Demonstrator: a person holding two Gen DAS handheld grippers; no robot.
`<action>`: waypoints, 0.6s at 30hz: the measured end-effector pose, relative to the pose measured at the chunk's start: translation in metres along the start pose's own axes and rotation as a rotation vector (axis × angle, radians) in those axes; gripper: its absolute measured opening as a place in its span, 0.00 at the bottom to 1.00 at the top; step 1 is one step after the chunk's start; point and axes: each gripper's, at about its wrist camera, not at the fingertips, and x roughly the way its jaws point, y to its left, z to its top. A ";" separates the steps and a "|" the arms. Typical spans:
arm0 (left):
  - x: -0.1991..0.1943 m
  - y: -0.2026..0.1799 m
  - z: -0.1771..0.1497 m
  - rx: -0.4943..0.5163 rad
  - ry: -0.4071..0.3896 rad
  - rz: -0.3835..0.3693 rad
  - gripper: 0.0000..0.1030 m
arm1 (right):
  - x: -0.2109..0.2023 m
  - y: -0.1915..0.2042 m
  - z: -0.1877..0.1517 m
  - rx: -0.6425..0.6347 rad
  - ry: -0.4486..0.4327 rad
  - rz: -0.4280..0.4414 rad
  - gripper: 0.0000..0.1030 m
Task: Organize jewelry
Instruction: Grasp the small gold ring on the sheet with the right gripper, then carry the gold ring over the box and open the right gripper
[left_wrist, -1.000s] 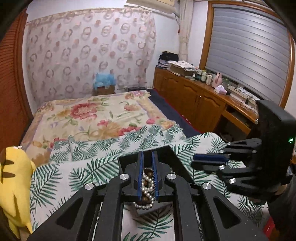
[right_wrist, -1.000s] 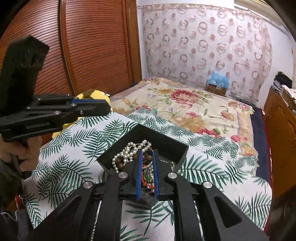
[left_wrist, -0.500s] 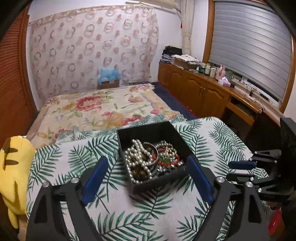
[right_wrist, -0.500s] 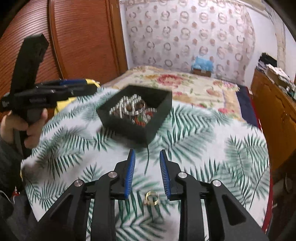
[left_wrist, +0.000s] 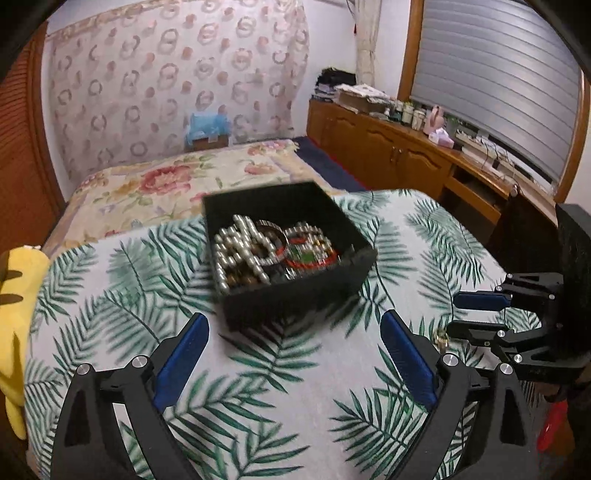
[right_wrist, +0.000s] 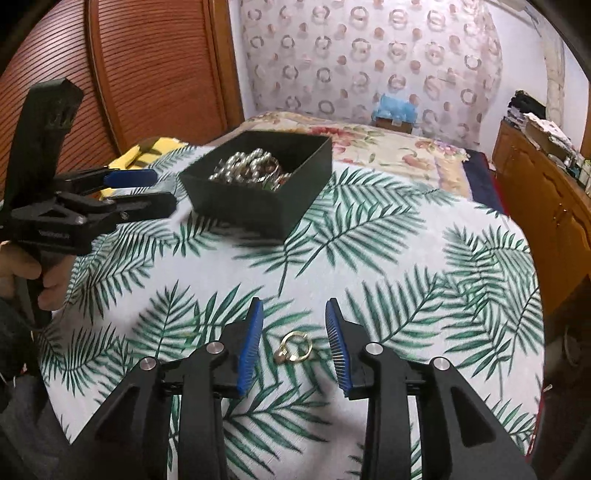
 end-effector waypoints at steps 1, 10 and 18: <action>0.004 -0.002 -0.003 0.002 0.013 -0.003 0.88 | 0.003 0.002 -0.003 -0.009 0.015 -0.001 0.36; 0.012 -0.007 -0.012 0.007 0.041 -0.024 0.88 | 0.019 0.005 -0.018 -0.054 0.080 -0.054 0.32; 0.009 -0.004 -0.008 -0.001 0.018 -0.014 0.88 | 0.018 0.010 -0.003 -0.093 0.052 -0.042 0.11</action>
